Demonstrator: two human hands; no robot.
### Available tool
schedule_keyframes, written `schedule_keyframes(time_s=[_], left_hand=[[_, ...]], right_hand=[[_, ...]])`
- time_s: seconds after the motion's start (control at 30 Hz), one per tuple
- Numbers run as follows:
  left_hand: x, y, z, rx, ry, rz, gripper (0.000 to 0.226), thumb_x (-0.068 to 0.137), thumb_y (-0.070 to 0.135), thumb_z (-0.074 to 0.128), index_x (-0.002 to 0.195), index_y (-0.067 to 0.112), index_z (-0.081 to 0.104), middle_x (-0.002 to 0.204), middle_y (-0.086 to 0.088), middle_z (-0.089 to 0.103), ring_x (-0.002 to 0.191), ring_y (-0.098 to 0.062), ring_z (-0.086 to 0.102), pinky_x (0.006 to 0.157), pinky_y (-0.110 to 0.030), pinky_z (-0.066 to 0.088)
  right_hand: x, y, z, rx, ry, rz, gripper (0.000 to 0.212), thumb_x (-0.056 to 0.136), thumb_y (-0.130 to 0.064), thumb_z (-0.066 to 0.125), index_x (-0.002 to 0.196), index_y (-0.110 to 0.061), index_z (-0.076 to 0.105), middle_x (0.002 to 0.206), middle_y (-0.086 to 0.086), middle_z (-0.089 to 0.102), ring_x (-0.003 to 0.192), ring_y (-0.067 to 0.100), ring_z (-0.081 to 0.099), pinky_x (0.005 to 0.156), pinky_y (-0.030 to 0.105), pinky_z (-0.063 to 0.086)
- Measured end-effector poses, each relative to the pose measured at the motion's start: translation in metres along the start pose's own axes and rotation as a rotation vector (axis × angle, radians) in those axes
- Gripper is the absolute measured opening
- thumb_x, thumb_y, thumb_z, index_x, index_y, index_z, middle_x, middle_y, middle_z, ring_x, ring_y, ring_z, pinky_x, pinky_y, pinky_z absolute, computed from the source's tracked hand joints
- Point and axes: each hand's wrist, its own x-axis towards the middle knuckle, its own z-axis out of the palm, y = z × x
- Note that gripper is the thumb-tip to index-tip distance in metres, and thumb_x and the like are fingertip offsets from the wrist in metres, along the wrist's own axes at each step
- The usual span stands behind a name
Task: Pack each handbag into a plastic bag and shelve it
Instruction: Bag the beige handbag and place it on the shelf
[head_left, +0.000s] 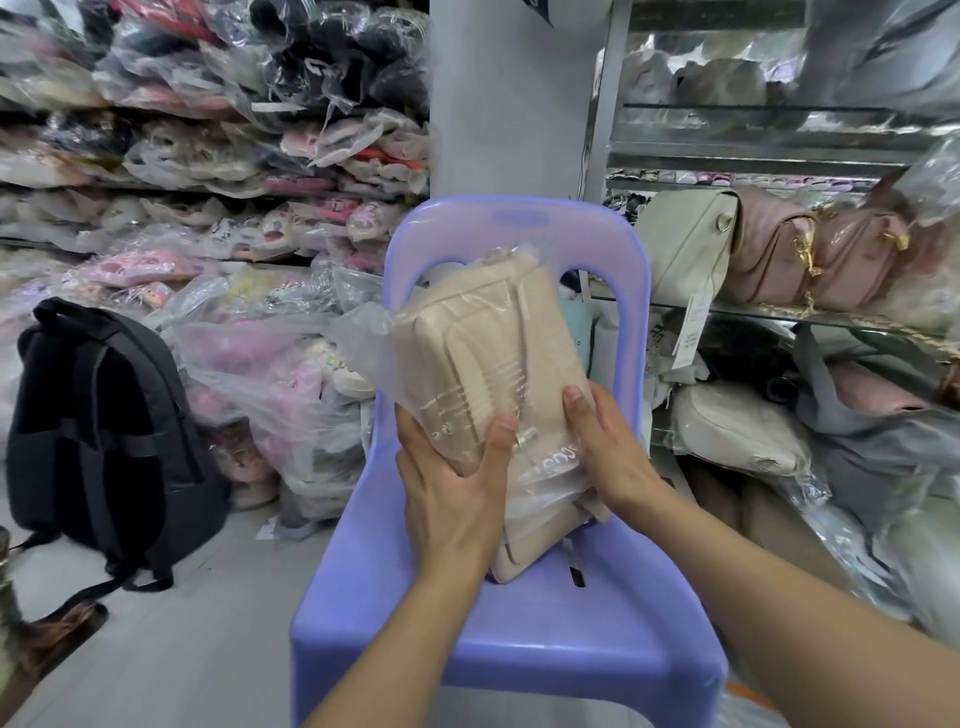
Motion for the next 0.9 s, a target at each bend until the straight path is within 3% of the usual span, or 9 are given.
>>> schedule_keyframes(time_s=[0.1, 0.2, 0.33, 0.47, 0.6, 0.67, 0.77, 0.83, 0.9], left_hand=[[0.013, 0.009, 0.0, -0.001, 0.035, -0.111, 0.103, 0.077, 0.083, 0.054, 0.155, 0.039, 0.003, 0.156, 0.001, 0.041, 0.135, -0.027, 0.048, 0.097, -0.035, 0.037], [0.033, 0.028, -0.005, -0.165, 0.074, -0.319, 0.096, 0.079, 0.085, 0.047, 0.154, 0.036, 0.01, 0.143, 0.0, 0.05, 0.119, -0.031, 0.056, 0.096, -0.039, 0.041], [0.058, 0.042, -0.021, -0.322, 0.082, -0.452, 0.077, 0.084, 0.073, 0.053, 0.138, 0.024, 0.026, 0.123, -0.005, 0.052, 0.091, -0.025, 0.053, 0.091, -0.042, 0.045], [0.062, 0.034, -0.032, -0.255, 0.096, -0.321, 0.054, 0.072, 0.07, 0.046, 0.107, 0.028, 0.049, 0.125, -0.01, 0.054, 0.099, -0.028, 0.055, 0.092, -0.044, 0.046], [0.065, 0.031, -0.037, -0.334, 0.042, -0.301, 0.058, 0.073, 0.074, 0.044, 0.11, 0.036, 0.068, 0.125, -0.005, 0.061, 0.114, -0.026, 0.058, 0.103, -0.051, 0.045], [0.066, 0.035, -0.04, -0.359, 0.013, -0.252, 0.046, 0.077, 0.07, 0.047, 0.103, 0.039, 0.07, 0.12, -0.001, 0.065, 0.112, -0.025, 0.061, 0.091, -0.053, 0.055], [0.066, 0.049, -0.044, -0.282, 0.003, -0.068, 0.024, 0.096, 0.047, 0.048, 0.093, 0.031, 0.065, 0.101, 0.004, 0.064, 0.086, -0.019, 0.062, 0.048, -0.029, 0.053], [0.069, 0.052, -0.044, -0.234, 0.006, -0.064, 0.029, 0.099, 0.05, 0.046, 0.09, 0.028, 0.063, 0.09, 0.004, 0.062, 0.072, -0.017, 0.058, 0.047, -0.028, 0.048], [0.072, 0.051, -0.045, -0.161, 0.006, -0.109, 0.04, 0.099, 0.057, 0.042, 0.093, 0.023, 0.063, 0.084, 0.003, 0.061, 0.06, -0.018, 0.057, 0.052, -0.029, 0.047]], right_hand=[[0.01, -0.013, 0.005, -0.11, 0.066, 0.078, 0.072, 0.085, -0.087, 0.039, 0.134, -0.035, 0.048, 0.12, -0.012, 0.066, 0.112, 0.016, 0.064, 0.101, 0.042, 0.049], [0.018, -0.039, 0.002, -0.134, 0.139, 0.233, 0.074, 0.084, -0.086, 0.039, 0.135, -0.032, 0.04, 0.122, -0.002, 0.058, 0.114, 0.026, 0.057, 0.097, 0.042, 0.045], [0.032, -0.062, -0.015, 0.016, 0.151, 0.279, 0.059, 0.088, -0.07, 0.054, 0.117, -0.019, 0.047, 0.101, 0.0, 0.056, 0.086, 0.02, 0.055, 0.072, 0.035, 0.04], [0.029, -0.067, -0.022, 0.036, 0.02, 0.218, 0.046, 0.071, -0.059, 0.076, 0.091, -0.02, 0.063, 0.082, 0.004, 0.06, 0.069, 0.02, 0.054, 0.067, 0.041, 0.04], [0.026, -0.067, -0.023, 0.305, -0.004, 0.277, 0.029, 0.069, -0.048, 0.076, 0.078, -0.021, 0.073, 0.079, 0.009, 0.064, 0.068, 0.026, 0.053, 0.065, 0.043, 0.039], [0.026, -0.065, -0.03, 0.49, -0.064, 0.253, 0.018, 0.076, -0.03, 0.069, 0.067, -0.015, 0.067, 0.068, 0.011, 0.053, 0.064, 0.025, 0.046, 0.06, 0.035, 0.036], [0.022, -0.07, -0.033, 0.655, -0.264, 0.08, 0.023, 0.073, -0.015, 0.062, 0.09, -0.006, 0.074, 0.087, 0.016, 0.065, 0.081, 0.027, 0.063, 0.077, 0.034, 0.055], [0.021, -0.071, -0.03, 0.735, -0.317, 0.048, 0.026, 0.08, -0.009, 0.058, 0.088, -0.014, 0.083, 0.089, 0.007, 0.075, 0.083, 0.017, 0.071, 0.088, 0.029, 0.057], [0.025, -0.065, -0.026, 0.749, -0.212, 0.148, 0.024, 0.09, -0.011, 0.057, 0.096, -0.012, 0.081, 0.087, 0.004, 0.073, 0.079, 0.017, 0.069, 0.084, 0.029, 0.054]])
